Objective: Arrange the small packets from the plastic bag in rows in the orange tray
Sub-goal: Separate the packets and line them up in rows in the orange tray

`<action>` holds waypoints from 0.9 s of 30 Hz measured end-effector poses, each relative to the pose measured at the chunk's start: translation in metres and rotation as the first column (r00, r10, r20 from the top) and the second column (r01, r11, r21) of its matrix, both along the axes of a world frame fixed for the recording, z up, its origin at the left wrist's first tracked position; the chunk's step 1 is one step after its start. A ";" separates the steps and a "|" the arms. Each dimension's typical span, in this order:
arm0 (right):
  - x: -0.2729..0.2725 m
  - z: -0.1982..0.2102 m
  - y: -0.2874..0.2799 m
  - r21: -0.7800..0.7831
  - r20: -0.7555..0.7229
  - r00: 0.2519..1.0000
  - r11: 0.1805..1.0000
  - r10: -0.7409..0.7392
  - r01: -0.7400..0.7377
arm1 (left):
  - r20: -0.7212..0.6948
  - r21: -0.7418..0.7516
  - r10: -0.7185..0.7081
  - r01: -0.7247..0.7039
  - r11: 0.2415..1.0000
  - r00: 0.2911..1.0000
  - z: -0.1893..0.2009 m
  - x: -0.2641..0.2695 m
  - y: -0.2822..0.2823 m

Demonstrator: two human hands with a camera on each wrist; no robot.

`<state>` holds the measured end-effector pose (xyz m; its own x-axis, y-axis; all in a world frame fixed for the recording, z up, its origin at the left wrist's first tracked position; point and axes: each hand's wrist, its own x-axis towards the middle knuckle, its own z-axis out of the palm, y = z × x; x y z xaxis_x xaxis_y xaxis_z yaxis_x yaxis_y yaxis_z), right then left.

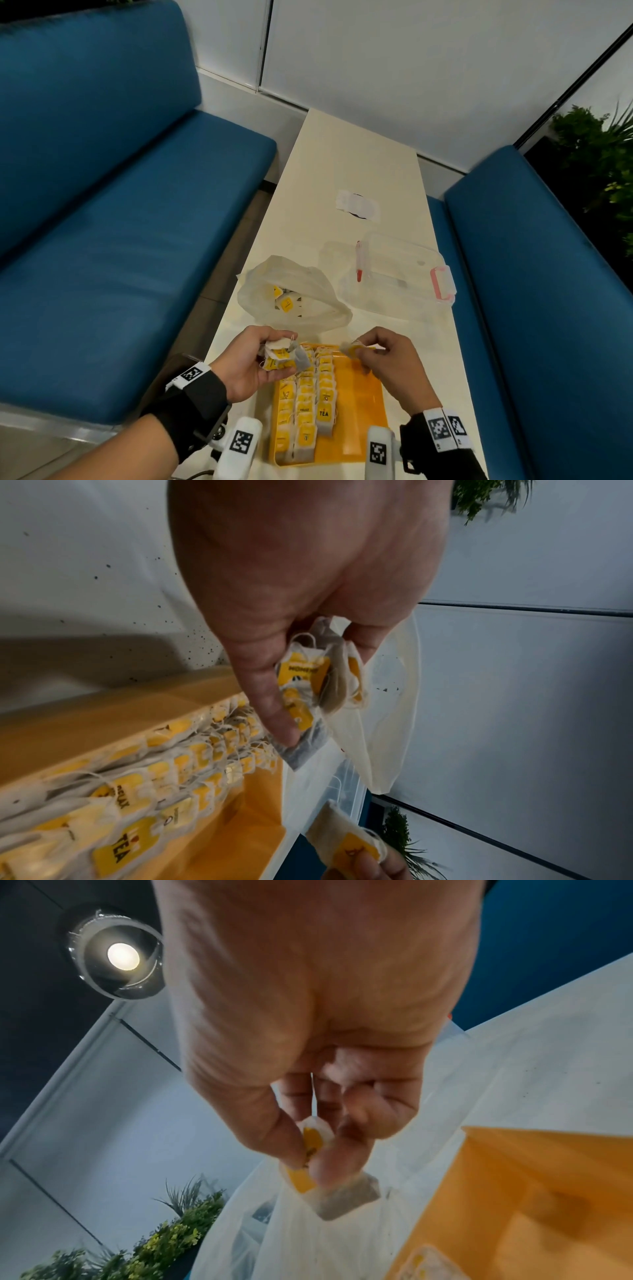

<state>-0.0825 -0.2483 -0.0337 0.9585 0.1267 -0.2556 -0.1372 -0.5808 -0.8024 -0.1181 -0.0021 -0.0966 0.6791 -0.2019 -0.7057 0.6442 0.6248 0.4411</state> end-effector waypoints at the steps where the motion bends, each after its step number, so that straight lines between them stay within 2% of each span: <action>1: -0.001 -0.003 -0.001 0.007 -0.023 1.000 1.000 0.001 -0.001 | -0.001 0.003 -0.002 0.002 1.000 1.000 0.000 0.000 0.000; 4: -0.004 -0.015 -0.004 0.008 -0.094 0.995 0.999 0.034 -0.033 | 0.001 0.010 0.000 0.000 1.000 1.000 0.000 0.002 0.000; 11: -0.021 -0.039 -0.008 -0.095 -0.235 0.960 0.979 0.153 -0.179 | 0.008 0.004 -0.006 0.006 1.000 1.000 -0.003 0.002 0.000; 19: -0.048 -0.065 -0.004 -0.210 -0.441 0.872 0.920 0.213 -0.331 | 0.013 0.012 0.002 -0.002 1.000 1.000 -0.007 0.002 0.000; 22: -0.053 -0.075 -0.002 -0.242 -0.449 0.874 0.916 0.188 -0.321 | 0.012 0.014 -0.002 0.002 1.000 1.000 -0.007 0.002 0.000; 27: -0.060 -0.089 0.001 -0.290 -0.348 0.929 0.929 0.123 -0.231 | 0.014 0.021 -0.009 0.008 1.000 1.000 -0.006 0.002 -0.001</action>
